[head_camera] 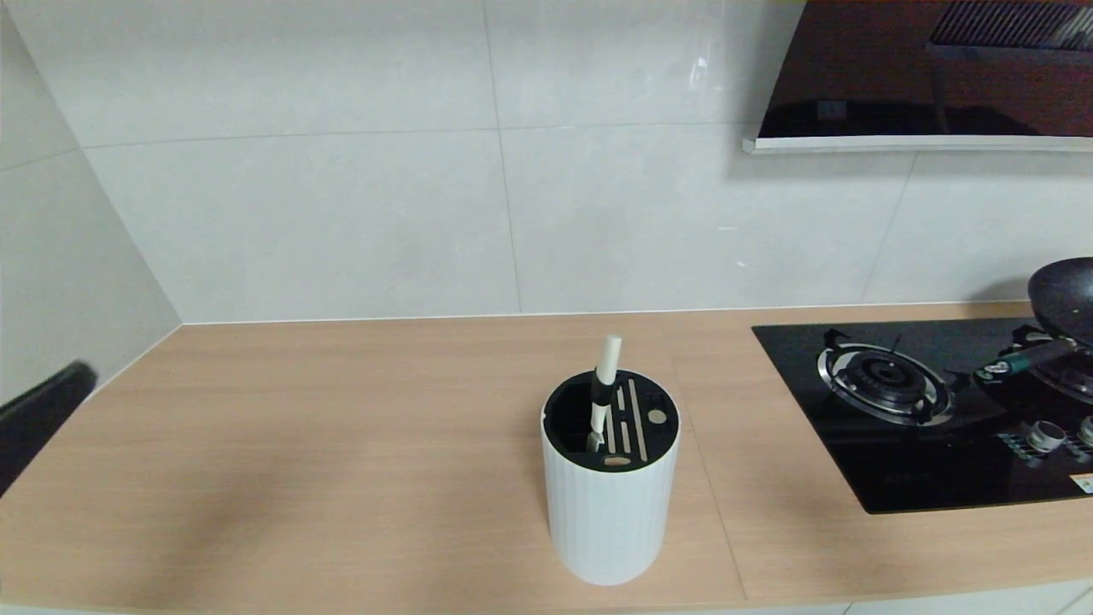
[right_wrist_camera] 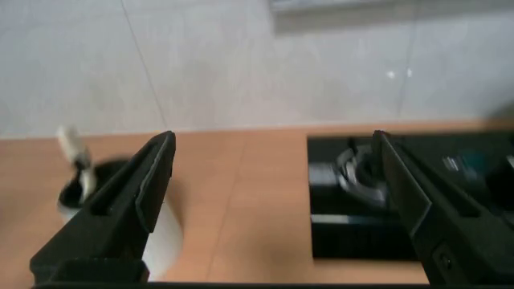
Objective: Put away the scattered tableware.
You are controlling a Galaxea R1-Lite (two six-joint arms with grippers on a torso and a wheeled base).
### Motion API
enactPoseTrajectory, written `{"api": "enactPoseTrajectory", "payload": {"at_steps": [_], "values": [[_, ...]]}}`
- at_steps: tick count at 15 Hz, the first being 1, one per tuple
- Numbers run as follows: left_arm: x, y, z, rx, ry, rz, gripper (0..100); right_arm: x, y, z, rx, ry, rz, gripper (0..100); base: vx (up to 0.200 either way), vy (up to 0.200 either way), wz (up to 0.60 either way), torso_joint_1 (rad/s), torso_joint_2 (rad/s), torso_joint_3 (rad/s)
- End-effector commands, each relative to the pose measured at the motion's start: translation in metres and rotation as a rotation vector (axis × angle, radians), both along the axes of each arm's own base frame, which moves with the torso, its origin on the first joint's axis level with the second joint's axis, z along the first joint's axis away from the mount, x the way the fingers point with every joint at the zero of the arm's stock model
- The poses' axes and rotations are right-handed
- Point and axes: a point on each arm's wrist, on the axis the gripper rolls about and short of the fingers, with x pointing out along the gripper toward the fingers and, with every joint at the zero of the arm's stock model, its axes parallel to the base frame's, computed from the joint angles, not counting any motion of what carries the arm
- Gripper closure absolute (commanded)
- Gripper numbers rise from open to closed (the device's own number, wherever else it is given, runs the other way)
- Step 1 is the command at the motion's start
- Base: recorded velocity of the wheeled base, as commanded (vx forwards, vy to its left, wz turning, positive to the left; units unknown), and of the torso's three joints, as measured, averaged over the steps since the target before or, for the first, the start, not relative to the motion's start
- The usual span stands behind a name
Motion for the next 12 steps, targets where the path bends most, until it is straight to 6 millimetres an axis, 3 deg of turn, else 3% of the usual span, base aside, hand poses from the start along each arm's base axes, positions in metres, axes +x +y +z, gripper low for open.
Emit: {"api": "enactPoseTrajectory", "payload": {"at_steps": [1, 2, 4, 7, 9, 11, 12], "values": [[-0.078, 0.027, -0.032, -0.012, -0.088, 0.014, 0, -0.066, -0.008, -0.035, 0.010, -0.057, -0.011, 0, 0.000, 0.000, 0.00, 0.000, 0.00, 0.000], [-0.090, 0.028, -0.042, -0.004, -0.077, 0.029, 0, -0.077, -0.009, -0.046, 0.005, -0.048, -0.012, 0, 0.000, 0.000, 0.00, 0.000, 0.00, 0.000], [-0.106, 0.029, -0.059, 0.001, -0.072, 0.058, 0, -0.077, -0.010, -0.048, 0.009, -0.040, -0.086, 0, 0.000, 0.000, 0.00, 0.000, 0.00, 0.000], [-0.100, 0.028, -0.072, -0.078, -0.006, 0.241, 0, -0.074, -0.010, -0.054, 0.000, -0.019, -0.197, 0, 0.000, 0.000, 0.00, 0.000, 0.00, 0.000], [-0.097, 0.026, -0.080, -0.104, 0.019, 0.338, 0, -0.082, -0.006, -0.073, -0.012, -0.046, -0.226, 0, 0.000, 0.000, 0.00, 0.000, 0.00, 0.000], [-0.104, 0.021, -0.096, -0.091, -0.020, 0.388, 0, -0.075, -0.006, -0.085, -0.010, 0.001, -0.256, 0, 0.000, 0.000, 0.00, 0.000, 0.00, 0.000], [-0.099, 0.021, -0.108, -0.071, 0.017, 0.388, 0, -0.071, -0.007, -0.094, -0.012, 0.035, -0.276, 0, 0.000, 0.000, 0.00, 0.000, 0.00, 0.000]]}}
